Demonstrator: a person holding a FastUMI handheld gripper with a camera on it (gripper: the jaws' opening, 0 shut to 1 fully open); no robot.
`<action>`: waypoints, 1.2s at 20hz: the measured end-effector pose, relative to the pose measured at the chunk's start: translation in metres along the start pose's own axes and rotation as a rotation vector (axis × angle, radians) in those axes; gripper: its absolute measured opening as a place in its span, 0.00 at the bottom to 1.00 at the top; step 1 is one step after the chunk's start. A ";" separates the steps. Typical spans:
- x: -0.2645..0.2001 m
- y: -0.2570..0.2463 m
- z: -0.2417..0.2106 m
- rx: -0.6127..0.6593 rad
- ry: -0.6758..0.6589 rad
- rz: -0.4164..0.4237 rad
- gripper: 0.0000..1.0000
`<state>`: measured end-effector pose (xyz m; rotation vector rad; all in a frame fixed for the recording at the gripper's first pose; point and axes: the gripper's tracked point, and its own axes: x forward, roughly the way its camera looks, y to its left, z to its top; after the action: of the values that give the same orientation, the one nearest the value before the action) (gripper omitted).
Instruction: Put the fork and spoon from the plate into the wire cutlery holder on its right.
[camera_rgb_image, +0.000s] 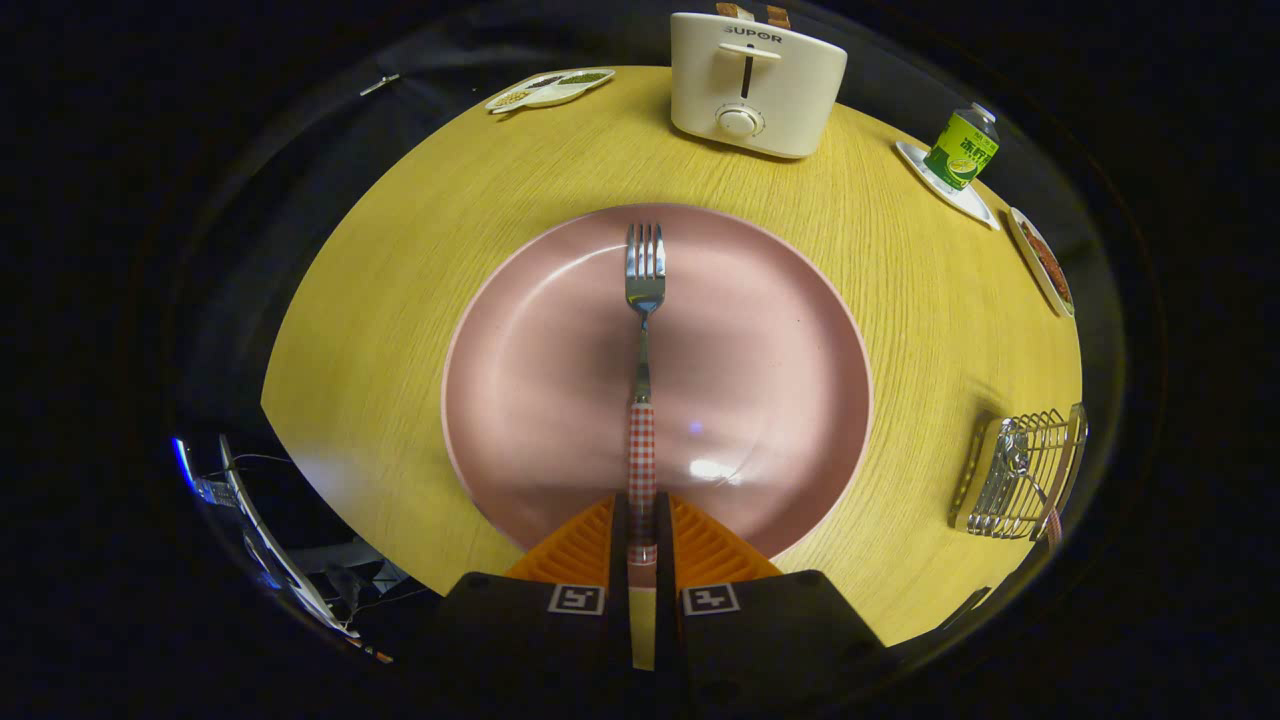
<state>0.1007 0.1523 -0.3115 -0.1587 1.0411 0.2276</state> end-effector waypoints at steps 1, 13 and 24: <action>0.002 0.001 -0.002 -0.011 0.018 0.029 0.12; -0.079 -0.028 0.007 -0.013 -0.058 0.163 0.10; -0.187 -0.133 -0.023 -0.019 -0.072 0.114 0.10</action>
<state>0.0250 -0.0028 -0.1575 -0.1077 0.9777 0.3448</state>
